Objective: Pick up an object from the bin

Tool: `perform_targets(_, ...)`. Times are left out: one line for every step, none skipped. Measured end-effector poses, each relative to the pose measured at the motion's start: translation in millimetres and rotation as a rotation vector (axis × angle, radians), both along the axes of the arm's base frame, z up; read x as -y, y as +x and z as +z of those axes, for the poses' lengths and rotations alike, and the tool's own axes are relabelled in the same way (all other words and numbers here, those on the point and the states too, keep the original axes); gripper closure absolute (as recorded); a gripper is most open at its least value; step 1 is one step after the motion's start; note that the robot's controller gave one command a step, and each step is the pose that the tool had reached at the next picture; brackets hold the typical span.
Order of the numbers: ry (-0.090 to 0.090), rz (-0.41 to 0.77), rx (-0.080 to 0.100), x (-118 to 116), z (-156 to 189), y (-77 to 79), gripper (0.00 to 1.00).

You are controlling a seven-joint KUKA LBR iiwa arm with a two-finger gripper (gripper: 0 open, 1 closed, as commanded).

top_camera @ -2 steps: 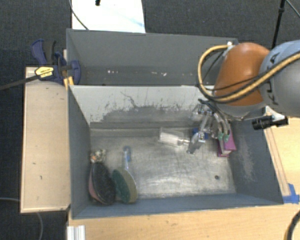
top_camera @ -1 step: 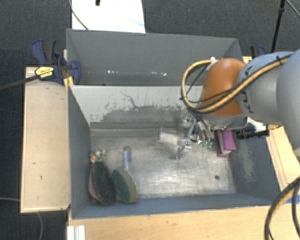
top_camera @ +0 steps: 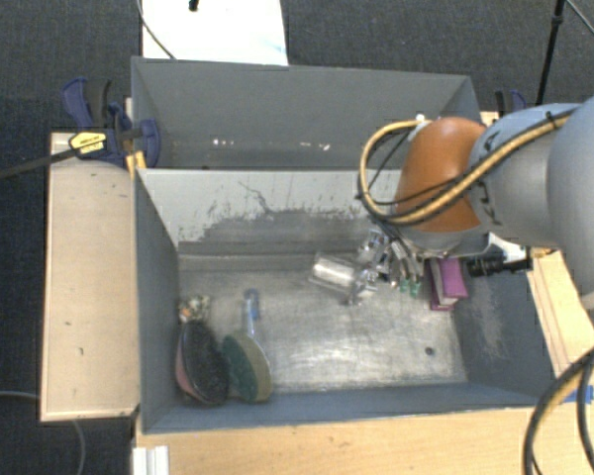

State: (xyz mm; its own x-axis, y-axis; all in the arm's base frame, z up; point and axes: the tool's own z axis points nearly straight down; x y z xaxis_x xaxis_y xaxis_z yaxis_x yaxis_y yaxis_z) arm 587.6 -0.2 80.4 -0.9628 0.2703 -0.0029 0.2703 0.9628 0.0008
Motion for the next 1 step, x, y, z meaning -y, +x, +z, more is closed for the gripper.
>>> perform_targets(0.001, 0.031, 0.008, -7.4, 129.2, -1.3, 1.0)
